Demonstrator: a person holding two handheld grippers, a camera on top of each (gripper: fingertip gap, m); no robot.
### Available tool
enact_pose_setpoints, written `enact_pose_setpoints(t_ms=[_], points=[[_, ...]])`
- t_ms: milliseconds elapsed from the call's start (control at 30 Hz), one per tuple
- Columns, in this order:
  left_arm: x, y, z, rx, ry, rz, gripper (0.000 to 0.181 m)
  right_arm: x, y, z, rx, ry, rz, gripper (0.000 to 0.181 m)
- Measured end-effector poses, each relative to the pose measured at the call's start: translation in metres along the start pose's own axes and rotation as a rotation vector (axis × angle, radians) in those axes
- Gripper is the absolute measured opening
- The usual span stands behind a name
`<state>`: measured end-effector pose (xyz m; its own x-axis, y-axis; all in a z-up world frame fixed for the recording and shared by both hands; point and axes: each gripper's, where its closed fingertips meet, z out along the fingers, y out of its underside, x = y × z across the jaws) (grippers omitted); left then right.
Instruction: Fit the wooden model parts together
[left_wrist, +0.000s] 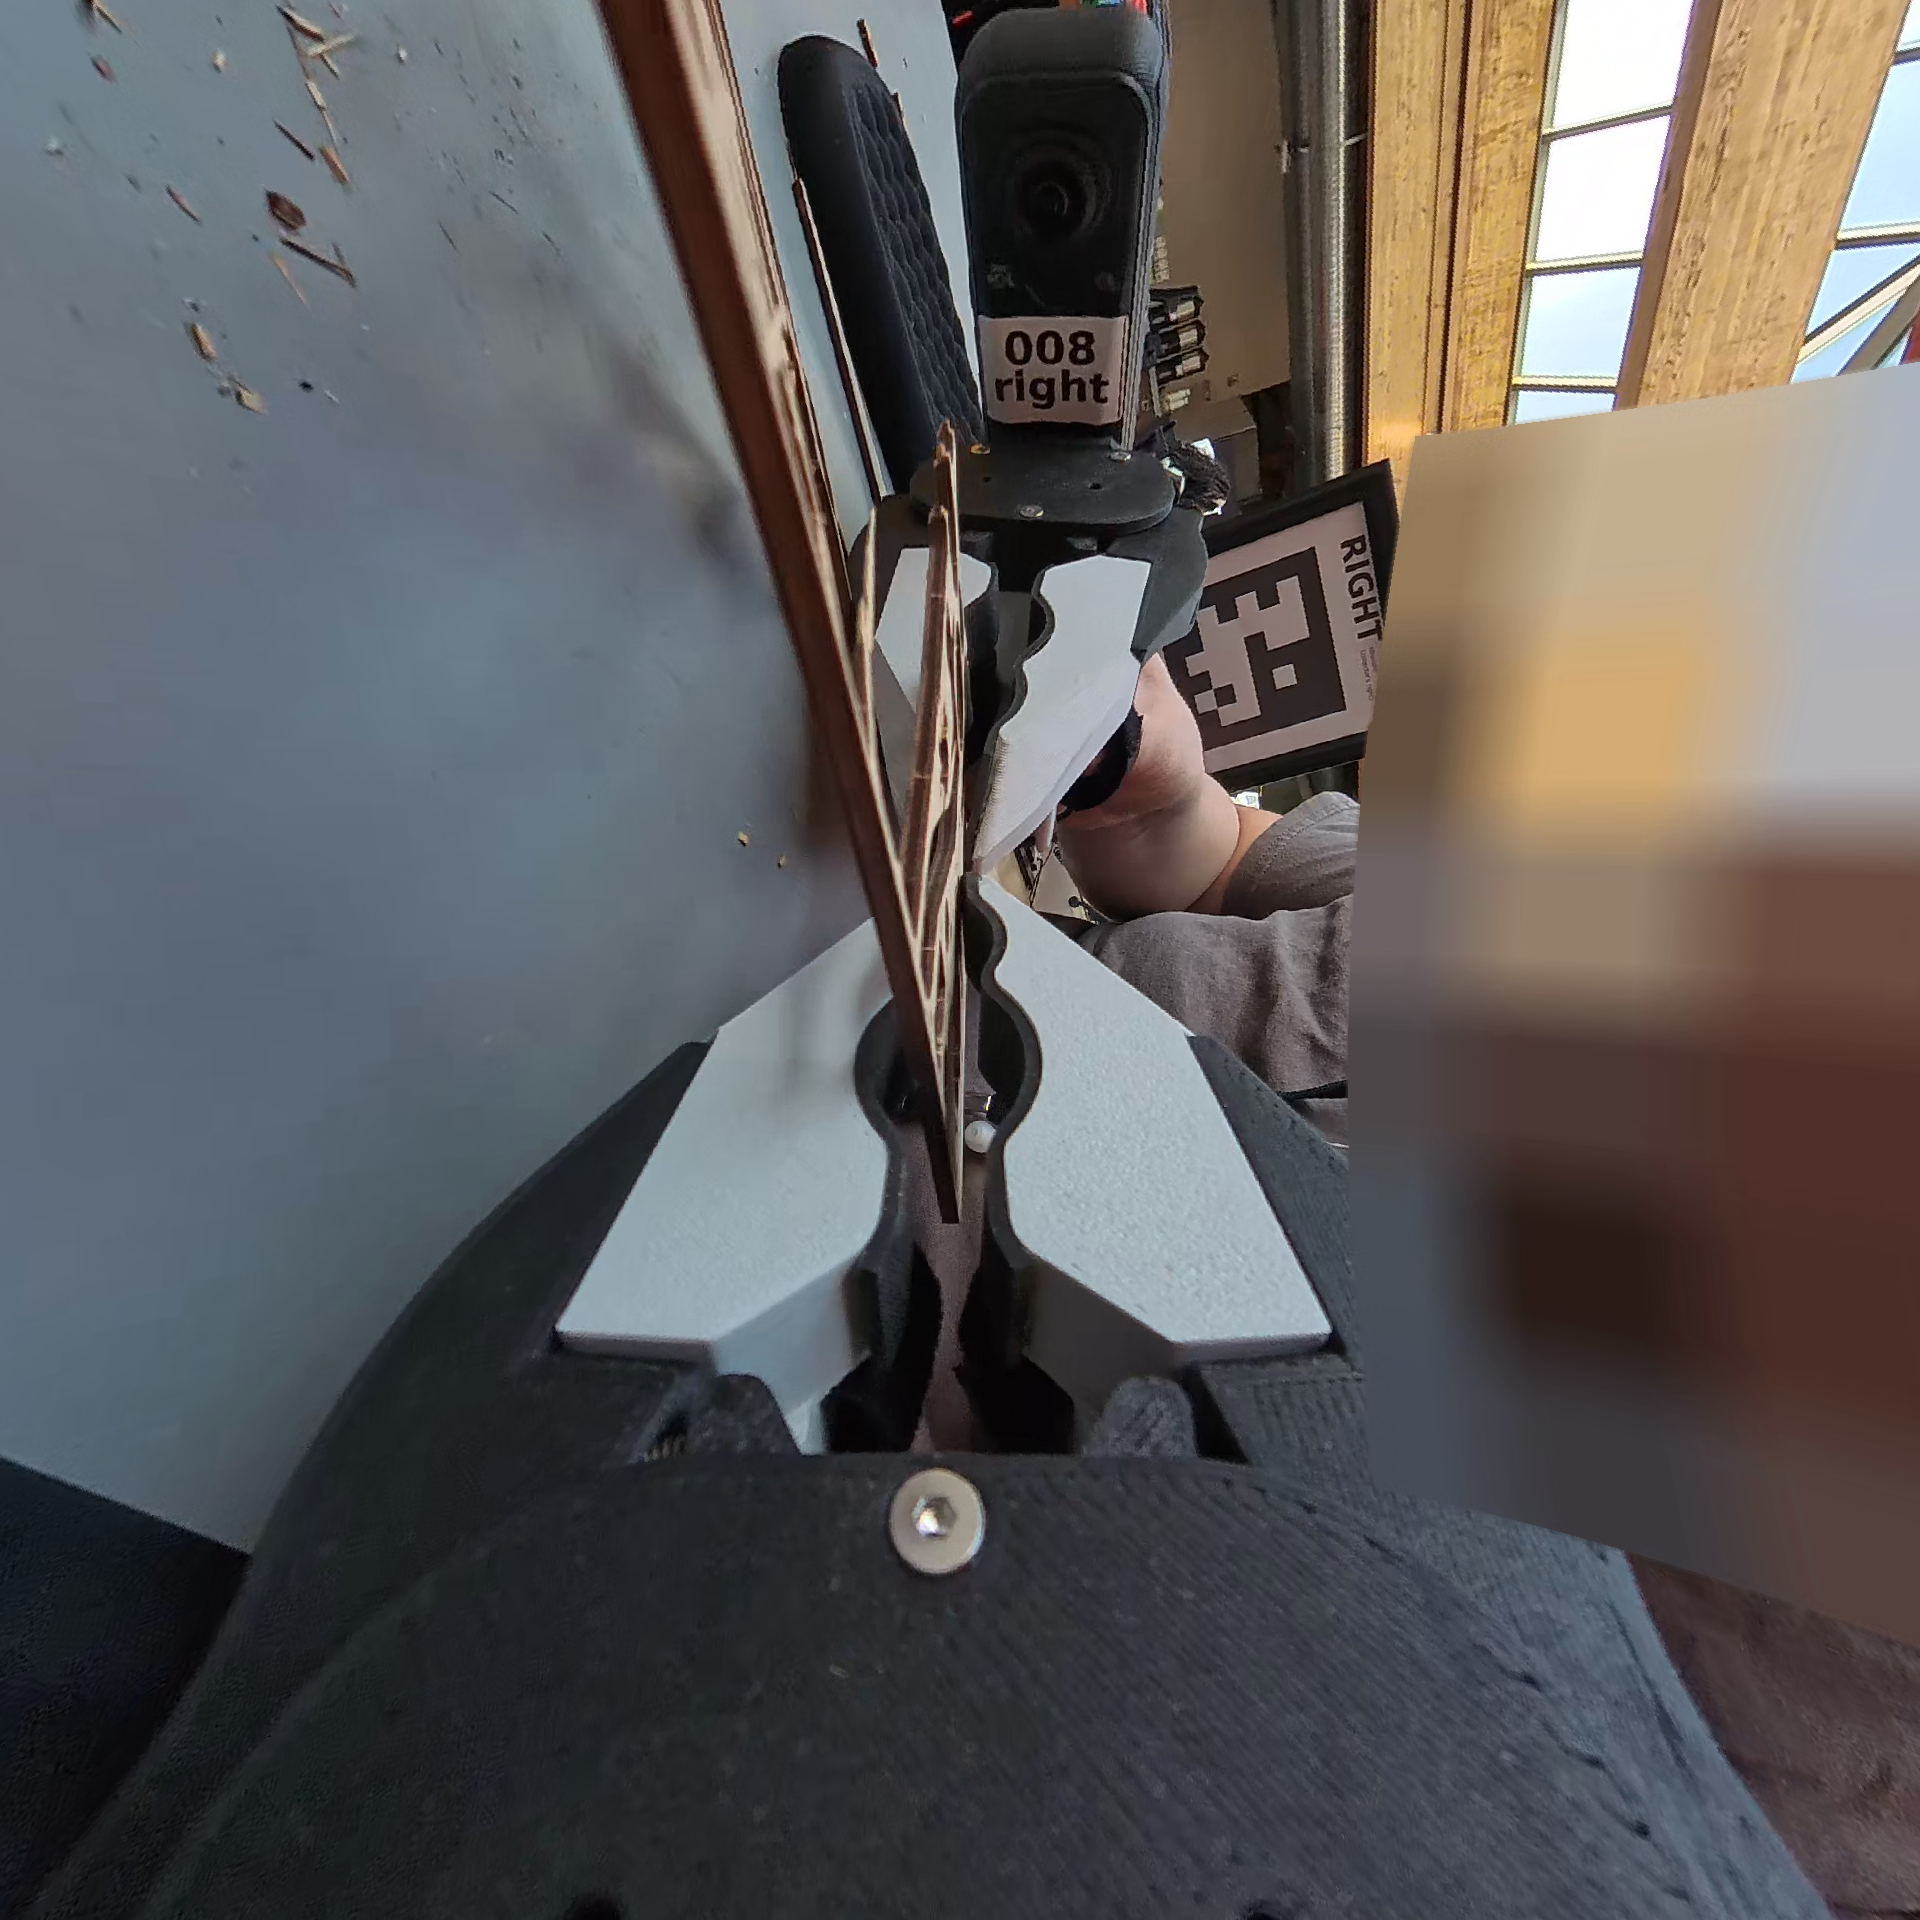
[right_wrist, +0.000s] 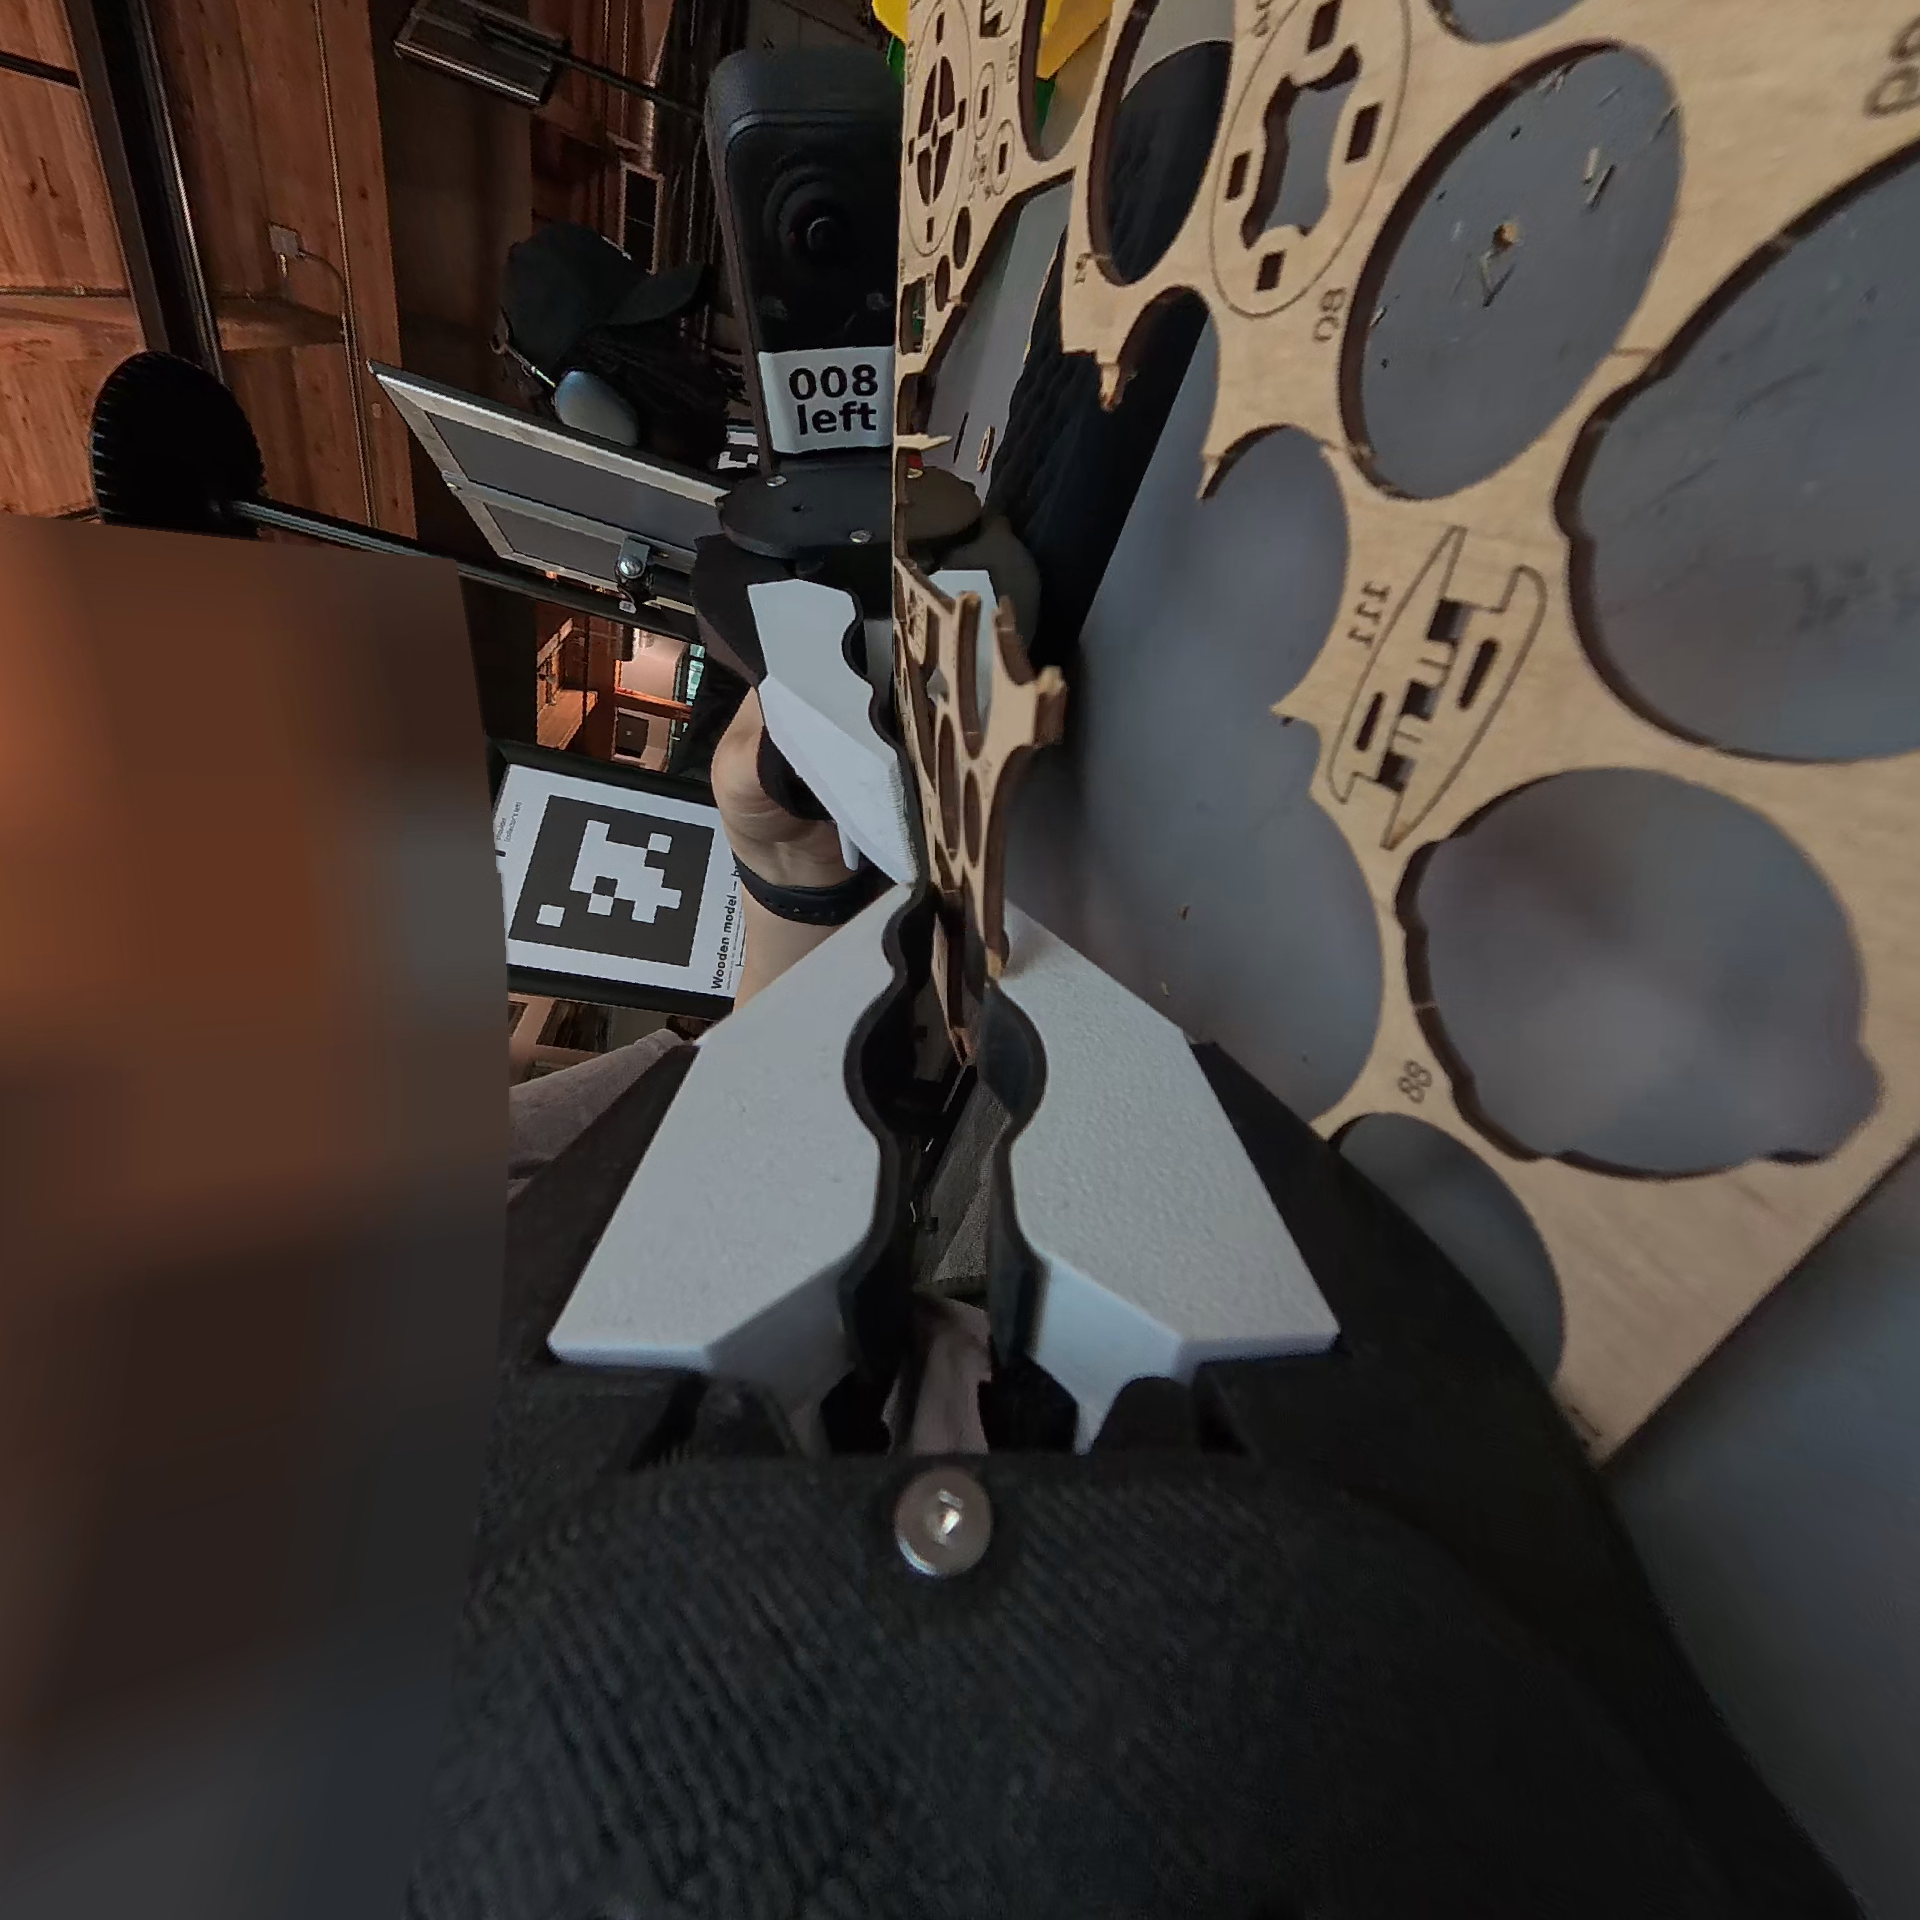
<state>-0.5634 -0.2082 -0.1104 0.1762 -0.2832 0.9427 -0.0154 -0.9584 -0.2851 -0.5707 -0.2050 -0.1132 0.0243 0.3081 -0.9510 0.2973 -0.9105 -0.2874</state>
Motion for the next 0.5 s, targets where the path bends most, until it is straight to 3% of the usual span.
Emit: enact_pose_setpoints(t_ms=[500], points=[[-0.0055,0.0022,0.0013,0.011,-0.019,0.039,0.000,0.0065,0.0032,0.0004,-0.049,0.036,-0.013,0.004]])
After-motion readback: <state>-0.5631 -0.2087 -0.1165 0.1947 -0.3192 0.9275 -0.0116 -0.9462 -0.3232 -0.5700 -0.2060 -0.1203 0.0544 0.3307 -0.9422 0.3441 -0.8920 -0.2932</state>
